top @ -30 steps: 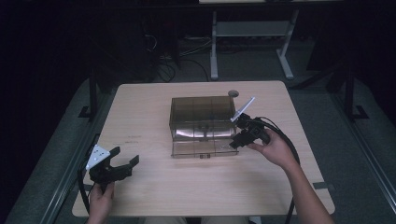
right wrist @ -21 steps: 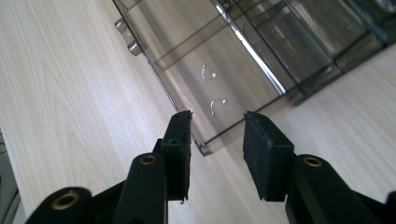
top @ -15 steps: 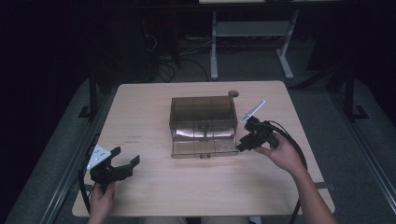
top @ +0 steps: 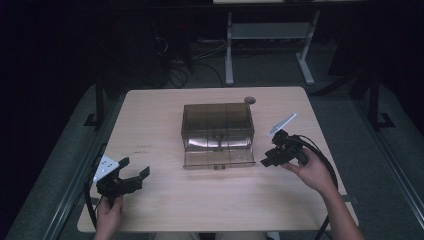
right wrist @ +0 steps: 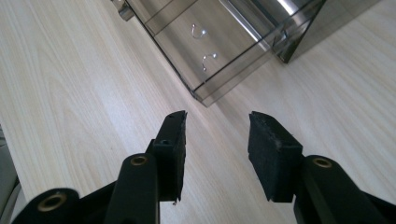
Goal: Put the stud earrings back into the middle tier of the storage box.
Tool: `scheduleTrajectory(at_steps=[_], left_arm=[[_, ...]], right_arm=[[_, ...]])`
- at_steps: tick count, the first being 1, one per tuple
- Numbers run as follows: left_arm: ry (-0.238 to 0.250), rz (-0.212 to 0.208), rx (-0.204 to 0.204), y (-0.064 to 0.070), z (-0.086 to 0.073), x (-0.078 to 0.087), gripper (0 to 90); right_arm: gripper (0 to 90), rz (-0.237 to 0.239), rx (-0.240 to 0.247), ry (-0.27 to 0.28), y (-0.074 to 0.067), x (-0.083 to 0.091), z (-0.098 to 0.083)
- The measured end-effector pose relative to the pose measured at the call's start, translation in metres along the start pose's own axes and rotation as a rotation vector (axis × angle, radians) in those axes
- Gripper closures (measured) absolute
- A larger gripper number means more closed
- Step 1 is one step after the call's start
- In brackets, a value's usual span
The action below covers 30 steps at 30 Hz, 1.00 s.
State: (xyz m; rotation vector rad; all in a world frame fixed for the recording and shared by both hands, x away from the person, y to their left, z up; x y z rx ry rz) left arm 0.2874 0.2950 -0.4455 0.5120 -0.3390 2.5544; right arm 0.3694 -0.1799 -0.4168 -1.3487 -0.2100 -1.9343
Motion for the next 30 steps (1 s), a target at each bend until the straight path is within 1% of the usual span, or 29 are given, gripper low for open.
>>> scheduleTrajectory(at_steps=[11, 14, 15, 23, 27, 30], left_arm=[[-0.002, 0.000, -0.002, 0.000, 0.000, 0.000, 13.0], [0.004, 0.001, 0.004, -0.001, -0.001, 0.000, 13.0], [0.000, 0.000, 0.000, -0.001, -0.001, 0.001, 13.0], [-0.007, -0.002, -0.011, 0.000, -0.001, 0.000, 13.0], [-0.003, -0.001, -0.005, 0.000, -0.002, 0.000, 13.0], [-0.004, 0.002, -0.013, 0.000, -0.001, 0.000, 13.0]], right_arm=[[53.7, -0.008, -0.010, 0.018, 0.001, 0.003, -0.018], [53.0, -0.015, -0.012, 0.015, 0.001, 0.002, -0.024], [52.9, -0.022, -0.012, 0.015, 0.001, 0.002, -0.026], [52.0, -0.023, -0.012, 0.022, -0.002, -0.001, -0.042], [51.1, -0.021, -0.015, 0.014, -0.003, -0.004, -0.051], [50.7, -0.027, -0.007, 0.022, -0.006, -0.003, -0.057]])
Point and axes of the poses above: each handheld gripper's, and its own axes: x roughly backward along the jaws, z roughly out of its top, y roughly to its right, the point moved 3 cm from there along -x, roughly forward along the jaws, and after that the axes turned 14 degrees about -x, right-handed, at the moved point
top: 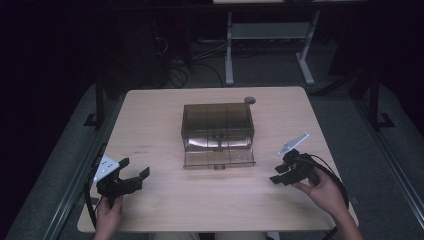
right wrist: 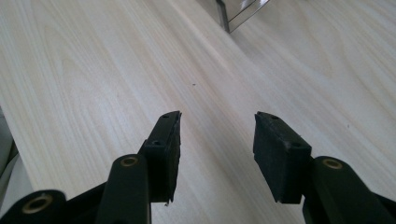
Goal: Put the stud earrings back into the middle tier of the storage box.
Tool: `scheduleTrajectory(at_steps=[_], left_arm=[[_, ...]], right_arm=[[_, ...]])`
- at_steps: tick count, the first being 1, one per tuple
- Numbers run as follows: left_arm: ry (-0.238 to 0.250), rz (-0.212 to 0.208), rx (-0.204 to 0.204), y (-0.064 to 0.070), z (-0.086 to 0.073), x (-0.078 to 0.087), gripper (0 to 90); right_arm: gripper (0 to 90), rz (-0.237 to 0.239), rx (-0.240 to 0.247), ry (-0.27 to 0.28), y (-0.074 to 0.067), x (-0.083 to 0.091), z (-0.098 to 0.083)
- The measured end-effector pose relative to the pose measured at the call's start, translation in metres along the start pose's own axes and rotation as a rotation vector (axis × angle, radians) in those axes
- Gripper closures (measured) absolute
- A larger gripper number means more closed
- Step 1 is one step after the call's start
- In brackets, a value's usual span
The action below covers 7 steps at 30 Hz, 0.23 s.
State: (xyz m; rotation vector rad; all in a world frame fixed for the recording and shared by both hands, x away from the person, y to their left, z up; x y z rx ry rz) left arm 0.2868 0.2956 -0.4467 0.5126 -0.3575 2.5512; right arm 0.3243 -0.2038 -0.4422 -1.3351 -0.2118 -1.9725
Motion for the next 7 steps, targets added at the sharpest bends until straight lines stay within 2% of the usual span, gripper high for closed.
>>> scheduleTrajectory(at_steps=[7], left_arm=[[0.006, -0.002, 0.001, 0.0004, 0.0008, -0.0005, 13.0]], right_arm=[[47.2, -0.012, 0.000, 0.023, -0.0067, 0.0028, -0.0117]])
Point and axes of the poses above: each handheld gripper's, and its own axes: x roughly backward along the jaws, z roughly out of its top, y roughly to its right, the point moved 3 cm from there along -x, roughly forward along the jaws, and after that the axes turned 14 degrees about -x, right-handed, at the moved point
